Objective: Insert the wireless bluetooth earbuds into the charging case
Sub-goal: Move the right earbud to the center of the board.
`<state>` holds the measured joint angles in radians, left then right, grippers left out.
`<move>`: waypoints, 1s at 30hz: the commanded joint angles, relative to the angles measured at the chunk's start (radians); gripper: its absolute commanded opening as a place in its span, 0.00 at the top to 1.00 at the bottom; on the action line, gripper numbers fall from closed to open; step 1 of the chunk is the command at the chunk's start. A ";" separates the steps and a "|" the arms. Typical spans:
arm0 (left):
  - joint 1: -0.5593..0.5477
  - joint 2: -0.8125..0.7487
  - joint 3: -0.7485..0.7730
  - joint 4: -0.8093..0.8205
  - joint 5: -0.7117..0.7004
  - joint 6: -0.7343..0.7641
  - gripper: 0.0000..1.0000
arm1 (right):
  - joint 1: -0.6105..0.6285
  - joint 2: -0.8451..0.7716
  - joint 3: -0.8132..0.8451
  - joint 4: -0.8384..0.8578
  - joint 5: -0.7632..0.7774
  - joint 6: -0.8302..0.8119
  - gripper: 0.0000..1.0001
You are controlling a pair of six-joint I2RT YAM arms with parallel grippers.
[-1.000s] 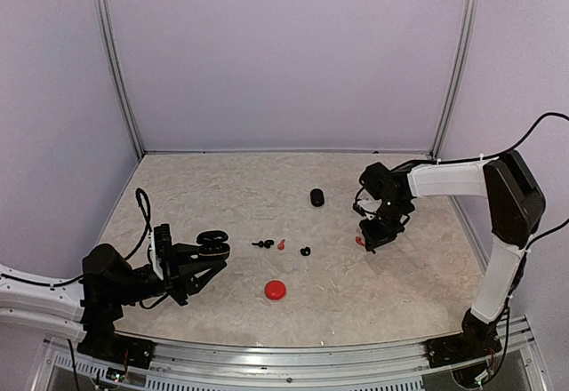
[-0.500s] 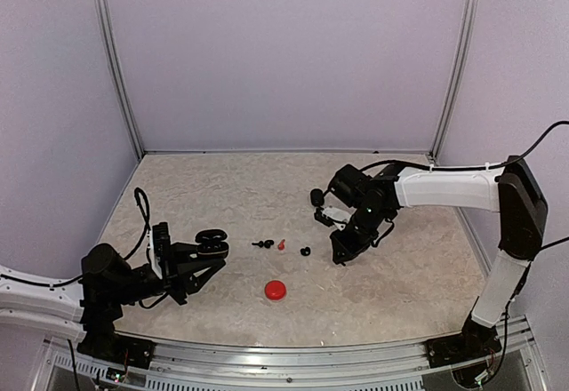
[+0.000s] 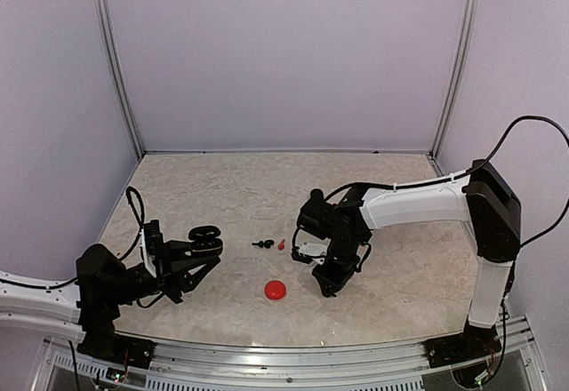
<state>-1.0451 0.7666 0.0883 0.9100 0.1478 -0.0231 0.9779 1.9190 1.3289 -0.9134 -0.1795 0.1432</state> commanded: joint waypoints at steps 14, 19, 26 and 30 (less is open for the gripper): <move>0.007 -0.007 -0.007 0.004 -0.011 0.000 0.95 | 0.040 0.122 0.106 -0.160 0.070 0.001 0.68; 0.007 -0.013 -0.015 0.007 -0.013 0.000 0.95 | 0.045 0.150 0.134 -0.193 0.088 0.007 0.65; 0.007 -0.036 -0.026 0.005 -0.016 0.002 0.95 | 0.055 0.176 0.174 -0.232 0.106 0.017 0.67; 0.007 -0.038 -0.027 0.006 -0.014 0.003 0.95 | 0.056 0.183 0.185 -0.243 0.105 0.018 0.71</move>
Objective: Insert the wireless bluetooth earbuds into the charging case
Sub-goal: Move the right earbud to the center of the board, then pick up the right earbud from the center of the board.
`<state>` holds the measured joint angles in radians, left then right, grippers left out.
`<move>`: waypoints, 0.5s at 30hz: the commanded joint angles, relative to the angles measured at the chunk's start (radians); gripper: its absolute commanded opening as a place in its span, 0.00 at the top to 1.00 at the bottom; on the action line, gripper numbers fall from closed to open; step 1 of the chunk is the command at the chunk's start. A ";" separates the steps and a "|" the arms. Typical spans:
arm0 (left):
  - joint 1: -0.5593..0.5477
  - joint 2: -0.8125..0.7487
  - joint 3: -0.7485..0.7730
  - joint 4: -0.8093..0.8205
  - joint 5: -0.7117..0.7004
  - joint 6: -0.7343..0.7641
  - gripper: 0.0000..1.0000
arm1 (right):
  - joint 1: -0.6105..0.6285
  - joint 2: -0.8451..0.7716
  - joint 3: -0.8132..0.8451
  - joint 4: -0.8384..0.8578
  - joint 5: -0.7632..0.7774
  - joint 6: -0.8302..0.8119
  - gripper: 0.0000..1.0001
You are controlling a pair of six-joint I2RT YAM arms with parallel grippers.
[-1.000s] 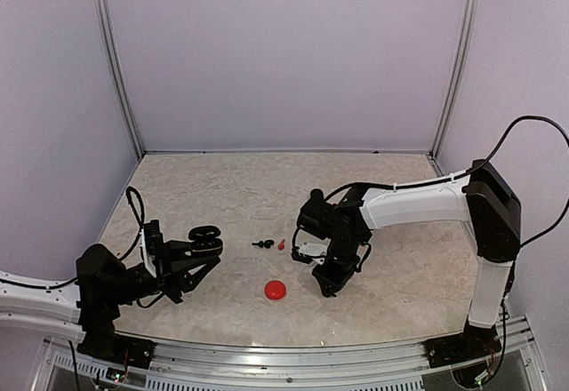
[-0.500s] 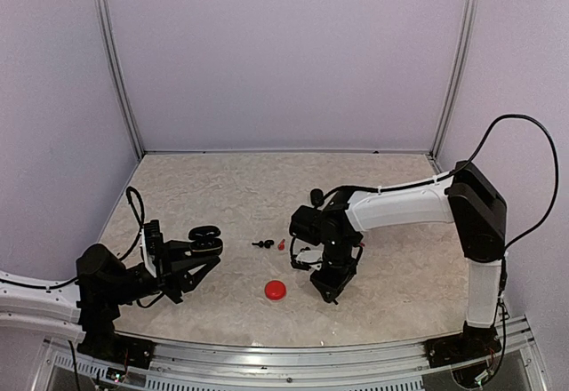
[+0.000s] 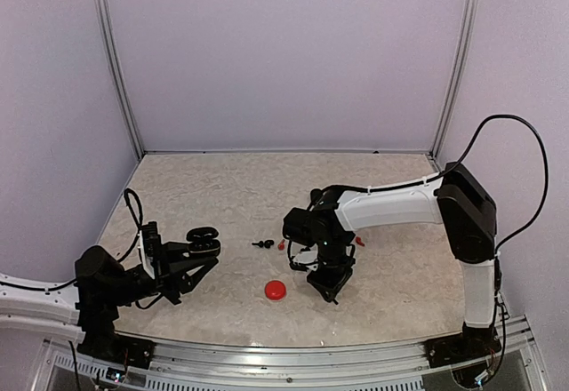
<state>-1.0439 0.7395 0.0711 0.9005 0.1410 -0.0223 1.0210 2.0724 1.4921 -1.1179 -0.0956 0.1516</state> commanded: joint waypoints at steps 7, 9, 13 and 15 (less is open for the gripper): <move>0.006 -0.017 -0.014 0.014 -0.013 -0.001 0.95 | 0.019 0.023 0.045 -0.041 0.015 0.012 0.78; 0.006 -0.020 -0.013 0.012 -0.015 -0.002 0.95 | 0.019 0.013 0.046 -0.031 0.010 0.014 0.80; 0.007 -0.016 -0.011 0.012 -0.028 -0.004 0.95 | 0.019 -0.030 0.045 0.006 0.010 0.021 0.82; 0.007 -0.011 -0.008 0.011 -0.034 -0.004 0.95 | 0.020 -0.059 0.038 0.039 0.019 0.026 0.83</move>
<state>-1.0435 0.7315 0.0669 0.8989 0.1280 -0.0227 1.0275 2.0815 1.5139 -1.1267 -0.0856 0.1608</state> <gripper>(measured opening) 0.240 0.189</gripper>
